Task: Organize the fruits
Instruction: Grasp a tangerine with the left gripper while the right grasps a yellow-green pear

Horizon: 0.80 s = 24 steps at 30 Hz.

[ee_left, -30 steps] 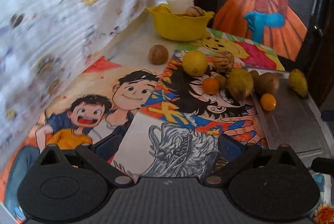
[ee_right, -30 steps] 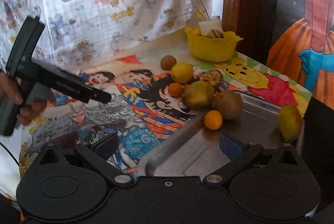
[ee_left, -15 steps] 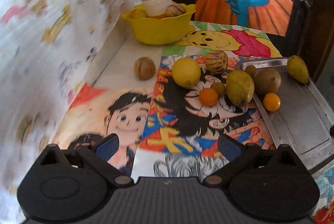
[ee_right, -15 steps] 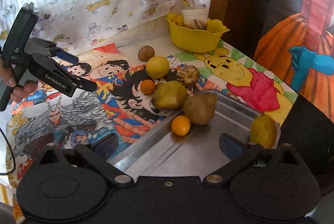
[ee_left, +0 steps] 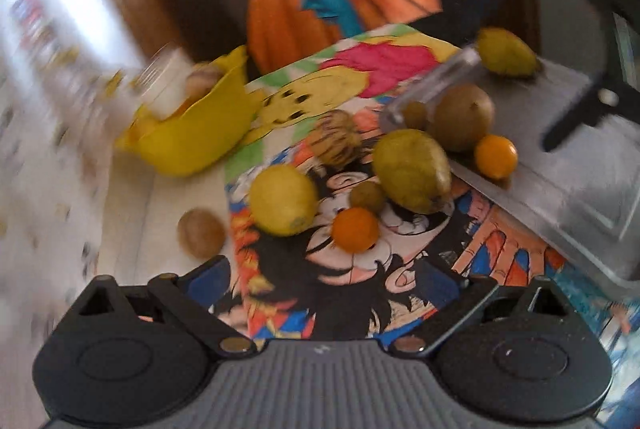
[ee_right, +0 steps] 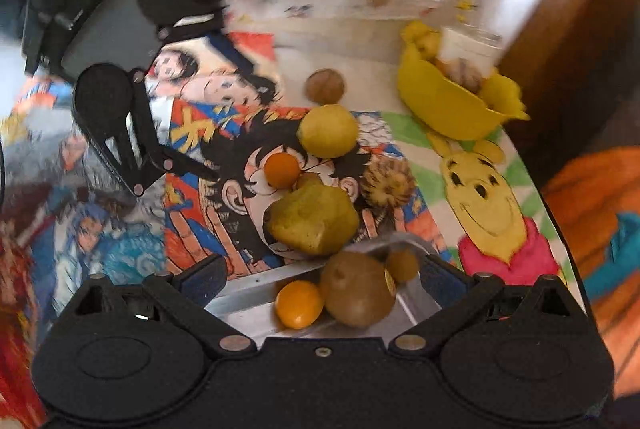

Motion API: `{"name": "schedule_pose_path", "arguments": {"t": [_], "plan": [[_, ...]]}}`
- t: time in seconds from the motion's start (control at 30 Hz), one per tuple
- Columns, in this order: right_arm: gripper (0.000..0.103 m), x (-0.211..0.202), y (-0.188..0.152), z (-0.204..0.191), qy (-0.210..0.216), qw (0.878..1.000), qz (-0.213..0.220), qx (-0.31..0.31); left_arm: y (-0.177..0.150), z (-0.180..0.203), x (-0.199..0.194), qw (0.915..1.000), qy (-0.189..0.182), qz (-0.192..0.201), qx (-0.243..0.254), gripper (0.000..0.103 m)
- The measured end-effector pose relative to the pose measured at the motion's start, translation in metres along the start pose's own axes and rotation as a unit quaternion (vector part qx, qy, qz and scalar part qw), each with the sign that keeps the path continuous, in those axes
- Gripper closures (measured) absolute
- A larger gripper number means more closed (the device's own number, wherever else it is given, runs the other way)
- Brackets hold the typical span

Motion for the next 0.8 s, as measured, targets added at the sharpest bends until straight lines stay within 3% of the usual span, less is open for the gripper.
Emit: {"name": "schedule_pose_path", "arguments": {"t": [0.27, 0.53, 0.8], "plan": [[0.002, 0.031, 0.005, 0.003, 0.052, 0.996, -0.019, -0.07, 0.002, 0.005, 0.021, 0.9975, -0.047, 0.009, 0.051, 0.014], [0.007, 0.053, 0.008, 0.005, 0.083, 0.992, -0.03, -0.088, 0.0, 0.004, 0.037, 0.9937, -0.087, 0.003, 0.071, 0.037], [0.01, 0.064, 0.006, 0.004, 0.105, 0.989, -0.04, -0.1, 0.002, 0.007, 0.041, 0.9918, -0.1, 0.006, 0.079, 0.044]]}}
Point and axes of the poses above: each gripper's, at about its wrist camera, not at the fingertips, and x roughly the way its jaws point, z to its right, y to its top, the point moved 7 cm from there along x, roughly the way its jaws point, and after that the axes turned 10 degrees about z, right-handed, at the moved point
